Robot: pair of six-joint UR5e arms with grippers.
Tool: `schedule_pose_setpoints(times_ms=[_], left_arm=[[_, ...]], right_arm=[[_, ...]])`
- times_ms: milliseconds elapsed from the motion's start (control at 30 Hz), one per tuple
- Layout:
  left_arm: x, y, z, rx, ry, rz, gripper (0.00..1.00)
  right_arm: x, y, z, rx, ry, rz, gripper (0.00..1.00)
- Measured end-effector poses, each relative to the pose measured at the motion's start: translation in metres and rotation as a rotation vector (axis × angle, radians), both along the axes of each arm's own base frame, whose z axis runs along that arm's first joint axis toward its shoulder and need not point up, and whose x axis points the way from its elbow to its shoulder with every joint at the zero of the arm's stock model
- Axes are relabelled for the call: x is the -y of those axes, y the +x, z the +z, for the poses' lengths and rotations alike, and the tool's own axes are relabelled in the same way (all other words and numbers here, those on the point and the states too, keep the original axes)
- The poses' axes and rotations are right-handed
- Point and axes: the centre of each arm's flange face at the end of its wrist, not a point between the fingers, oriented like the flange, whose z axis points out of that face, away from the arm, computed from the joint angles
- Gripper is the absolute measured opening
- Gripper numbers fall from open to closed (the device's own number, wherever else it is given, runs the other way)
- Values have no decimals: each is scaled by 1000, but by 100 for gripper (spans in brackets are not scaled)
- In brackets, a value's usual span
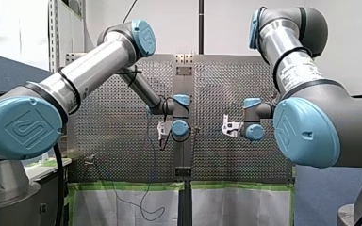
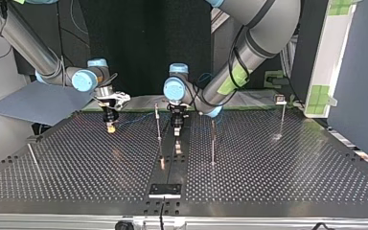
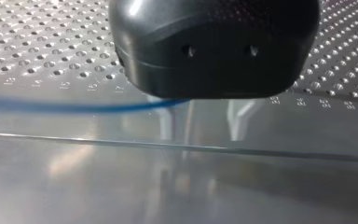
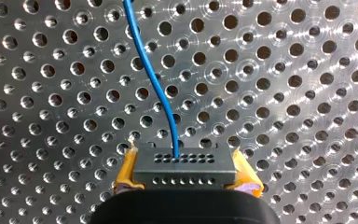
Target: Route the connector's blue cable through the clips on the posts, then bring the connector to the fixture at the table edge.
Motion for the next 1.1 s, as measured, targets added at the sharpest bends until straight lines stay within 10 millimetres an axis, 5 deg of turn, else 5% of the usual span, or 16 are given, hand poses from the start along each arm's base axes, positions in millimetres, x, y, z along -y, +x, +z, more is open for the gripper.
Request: schedule_pose_setpoints(times_ms=[567, 833, 1100], left_arm=[[-1, -13, -4, -58, 48, 31, 100], [11, -42, -10, -127, 118, -43, 100], [13, -62, 9, -105, 101, -71, 100]], right_arm=[[-1, -1, -2, -5, 13, -1, 0], [-4, 1, -3, -12, 29, 2, 0], [-6, 0, -5, -17, 44, 1, 0]])
